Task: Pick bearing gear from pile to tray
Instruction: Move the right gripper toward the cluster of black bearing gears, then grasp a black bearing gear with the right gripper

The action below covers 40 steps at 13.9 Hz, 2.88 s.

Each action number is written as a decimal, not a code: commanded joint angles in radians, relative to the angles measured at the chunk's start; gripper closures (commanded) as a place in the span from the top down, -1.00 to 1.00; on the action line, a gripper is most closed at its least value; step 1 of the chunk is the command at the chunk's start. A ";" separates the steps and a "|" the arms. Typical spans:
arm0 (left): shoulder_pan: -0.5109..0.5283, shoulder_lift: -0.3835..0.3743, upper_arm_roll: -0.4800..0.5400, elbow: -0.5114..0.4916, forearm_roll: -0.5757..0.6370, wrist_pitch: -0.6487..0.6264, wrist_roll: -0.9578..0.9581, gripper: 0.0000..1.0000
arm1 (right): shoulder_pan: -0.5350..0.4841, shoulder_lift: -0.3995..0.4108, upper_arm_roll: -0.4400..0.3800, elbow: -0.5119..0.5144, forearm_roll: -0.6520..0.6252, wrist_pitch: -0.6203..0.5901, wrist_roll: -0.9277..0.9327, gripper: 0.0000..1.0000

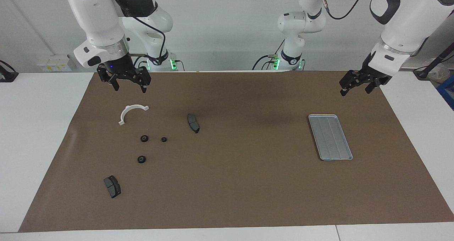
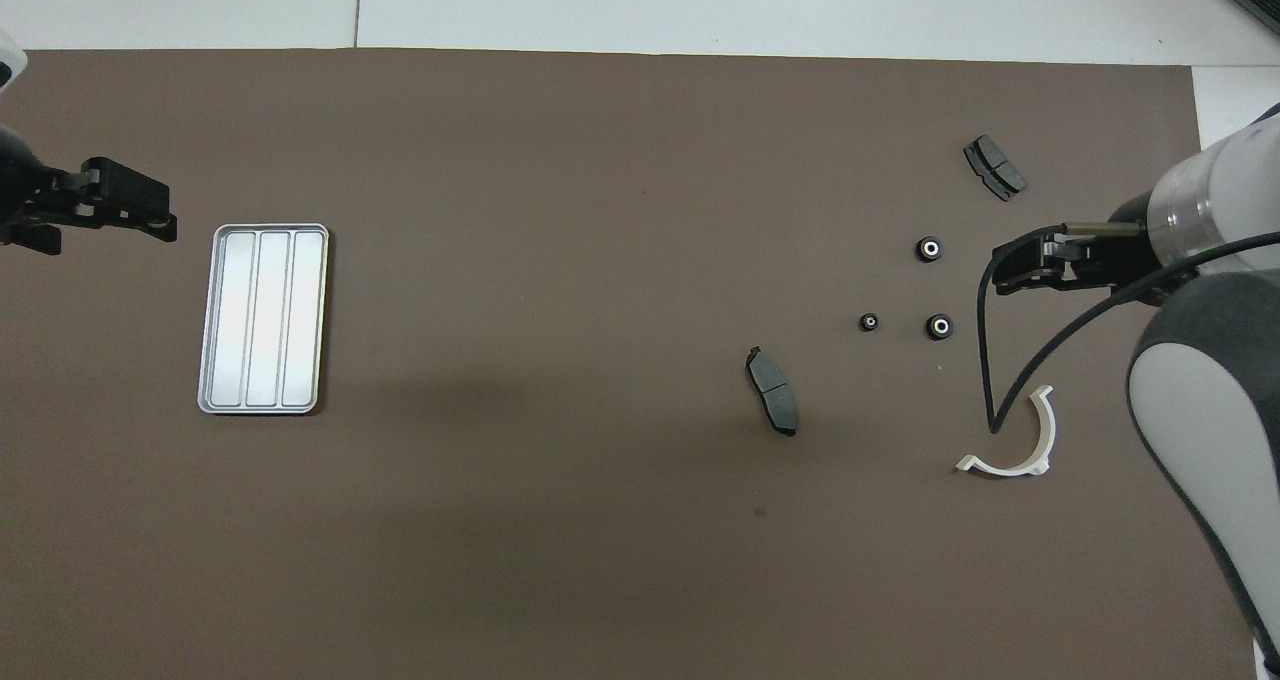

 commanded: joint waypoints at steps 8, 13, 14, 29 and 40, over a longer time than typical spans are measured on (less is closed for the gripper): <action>0.010 -0.029 -0.007 -0.039 0.010 0.023 0.005 1.00 | -0.007 -0.024 0.005 -0.038 0.025 0.032 -0.006 1.00; 0.010 -0.029 -0.006 -0.039 0.010 0.023 0.005 1.00 | -0.009 -0.035 0.005 -0.107 0.025 0.135 -0.008 1.00; 0.010 -0.029 -0.007 -0.039 0.010 0.023 0.005 1.00 | -0.009 -0.033 0.005 -0.117 0.025 0.152 -0.008 1.00; 0.010 -0.029 -0.007 -0.039 0.010 0.023 0.005 1.00 | -0.058 0.212 0.000 -0.419 0.018 0.752 -0.055 1.00; 0.010 -0.029 -0.007 -0.039 0.010 0.023 0.005 1.00 | -0.102 0.222 0.000 -0.547 0.010 0.853 -0.108 0.74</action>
